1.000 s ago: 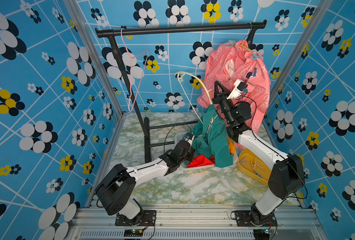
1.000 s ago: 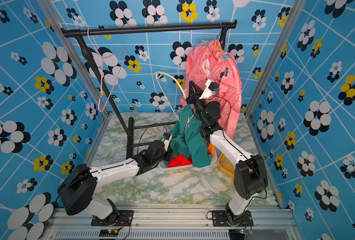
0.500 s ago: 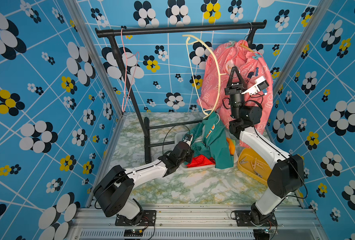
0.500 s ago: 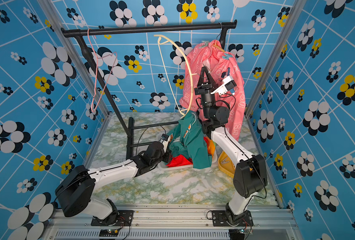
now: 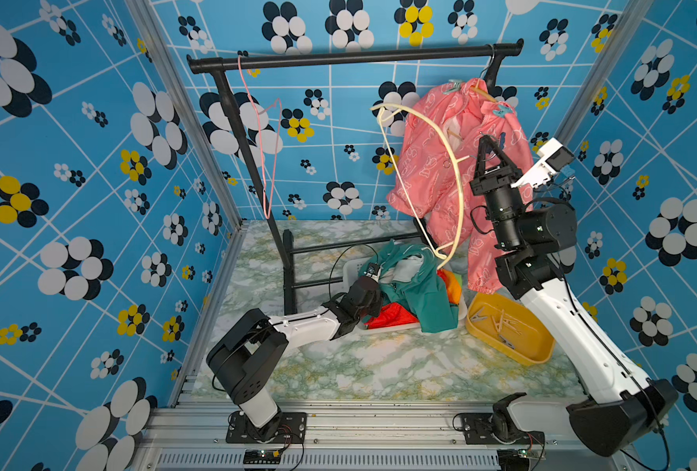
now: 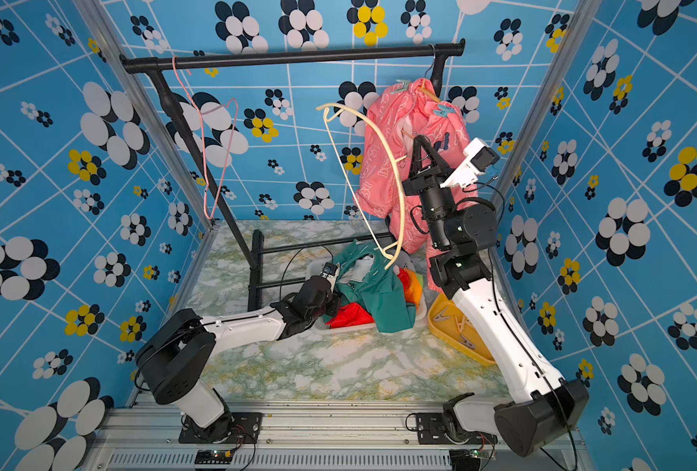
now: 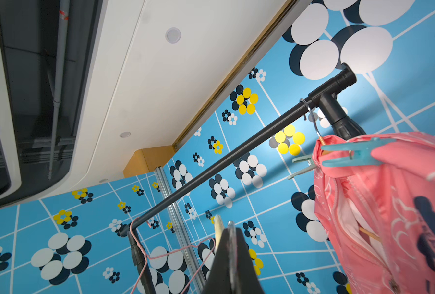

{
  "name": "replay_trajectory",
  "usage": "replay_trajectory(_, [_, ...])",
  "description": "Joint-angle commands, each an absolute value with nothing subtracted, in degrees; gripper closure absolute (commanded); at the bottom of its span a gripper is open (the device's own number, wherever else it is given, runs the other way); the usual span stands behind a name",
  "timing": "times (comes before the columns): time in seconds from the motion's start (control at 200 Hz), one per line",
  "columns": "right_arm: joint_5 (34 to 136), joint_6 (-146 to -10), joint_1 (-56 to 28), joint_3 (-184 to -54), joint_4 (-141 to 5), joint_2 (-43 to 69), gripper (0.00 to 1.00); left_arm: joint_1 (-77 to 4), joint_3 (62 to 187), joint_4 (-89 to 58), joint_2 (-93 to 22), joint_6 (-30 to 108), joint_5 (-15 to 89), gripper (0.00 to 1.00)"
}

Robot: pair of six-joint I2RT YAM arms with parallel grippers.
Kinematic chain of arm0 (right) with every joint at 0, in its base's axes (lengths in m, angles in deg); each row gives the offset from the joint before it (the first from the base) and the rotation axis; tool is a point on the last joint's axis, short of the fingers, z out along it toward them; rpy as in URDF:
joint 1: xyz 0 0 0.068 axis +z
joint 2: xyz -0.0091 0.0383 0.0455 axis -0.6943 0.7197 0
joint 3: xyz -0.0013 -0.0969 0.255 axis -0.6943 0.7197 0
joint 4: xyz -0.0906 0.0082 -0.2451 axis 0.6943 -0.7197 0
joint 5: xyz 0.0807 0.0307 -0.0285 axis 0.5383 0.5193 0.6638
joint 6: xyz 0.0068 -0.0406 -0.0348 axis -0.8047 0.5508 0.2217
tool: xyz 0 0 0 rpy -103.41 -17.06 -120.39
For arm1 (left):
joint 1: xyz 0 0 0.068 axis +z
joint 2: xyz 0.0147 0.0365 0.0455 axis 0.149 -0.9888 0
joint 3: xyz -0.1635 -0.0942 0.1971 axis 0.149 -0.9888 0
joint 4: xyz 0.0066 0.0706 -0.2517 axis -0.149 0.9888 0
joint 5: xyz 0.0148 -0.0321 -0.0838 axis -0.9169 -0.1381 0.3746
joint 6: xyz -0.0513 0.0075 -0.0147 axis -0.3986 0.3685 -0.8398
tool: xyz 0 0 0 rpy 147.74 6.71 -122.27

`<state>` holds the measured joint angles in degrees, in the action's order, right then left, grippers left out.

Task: Remove the clothespins securing jackets to the hanger
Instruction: Place the jacket in the basket.

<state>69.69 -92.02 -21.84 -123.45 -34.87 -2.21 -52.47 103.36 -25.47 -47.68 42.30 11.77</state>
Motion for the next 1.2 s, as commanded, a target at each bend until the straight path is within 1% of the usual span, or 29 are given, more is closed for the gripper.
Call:
replay_trajectory(0.0, [67.11, -83.23, -21.96, -121.00, -46.05, -8.26, 1.00, -50.82, 105.49, -22.59, -50.11, 43.09, 12.33, 1.00])
replay_trajectory(0.105, [65.57, -77.50, -22.02, -117.90, -51.32, -13.01, 1.00, -50.02, 109.77, -20.40, -52.21, 45.28, 11.30, 1.00])
replay_trajectory(0.23, [63.96, -72.36, -22.07, -114.93, -57.24, -18.73, 1.00, -50.62, 115.42, -15.55, -54.11, 47.87, 6.33, 1.00])
replay_trajectory(0.25, [63.48, -71.57, -22.01, -114.21, -57.77, -19.68, 1.00, -51.02, 115.93, -14.89, -53.78, 48.39, 5.04, 0.93])
replay_trajectory(0.305, [61.62, -69.73, -22.00, -112.41, -59.26, -22.39, 1.00, -52.34, 116.22, -14.44, -52.11, 50.24, 1.34, 0.70])
replay_trajectory(0.345, [60.43, -68.33, -22.01, -111.21, -59.93, -24.34, 1.00, -53.60, 116.00, -14.46, -50.11, 51.79, -0.97, 0.58])
replay_trajectory(0.355, [60.10, -68.03, -22.00, -110.86, -60.15, -24.69, 1.00, -53.95, 115.96, -14.54, -49.28, 52.18, -1.48, 0.49])
replay_trajectory(0.37, [59.59, -67.63, -22.00, -110.58, -60.39, -25.39, 1.00, -54.41, 115.83, -14.53, -48.22, 52.78, -2.25, 0.42])
replay_trajectory(0.38, [59.34, -67.48, -22.00, -110.38, -60.62, -25.81, 1.00, -54.74, 115.72, -14.62, -47.52, 53.26, -2.74, 0.36])
replay_trajectory(0.405, [58.65, -66.85, -22.00, -109.98, -61.07, -26.77, 1.00, -55.64, 115.53, -14.65, -45.72, 54.33, -3.61, 0.25])
replay_trajectory(0.475, [57.65, -65.42, -22.01, -109.11, -62.56, -28.91, 1.00, -57.77, 115.67, -14.26, -40.94, 56.87, -5.31, 0.14])
replay_trajectory(0.545, [56.88, -64.15, -22.02, -108.28, -63.42, -30.72, 1.00, -59.08, 116.43, -13.40, -36.79, 58.55, -5.19, 0.07])
replay_trajectory(0.595, [55.84, -63.41, -22.02, -107.62, -63.77, -31.95, 1.00, -59.50, 117.39, -12.48, -34.52, 58.73, -4.34, 0.05])
replay_trajectory(0.705, [53.93, -62.09, -22.00, -106.66, -64.30, -34.25, 1.00, -59.41, 119.27, -12.94, -31.77, 58.61, 1.93, 0.00])
replay_trajectory(0.745, [53.56, -61.78, -22.00, -106.47, -64.50, -34.96, 1.00, -59.06, 120.32, -13.60, -32.01, 58.60, 5.21, 0.01])
replay_trajectory(0.934, [52.49, -61.30, -22.02, -106.23, -66.48, -37.50, 1.00, -58.27, 131.21, -12.69, -41.52, 58.69, 18.73, 0.00])
replay_trajectory(1.079, [50.92, -60.73, -22.00, -105.45, -67.95, -39.87, 1.00, -57.96, 135.81, -13.39, -46.43, 57.54, 29.99, 0.01])
replay_trajectory(1.194, [50.12, -60.74, -22.00, -104.59, -68.14, -41.86, 1.00, -57.15, 137.69, -12.82, -49.81, 55.53, 33.79, 0.00])
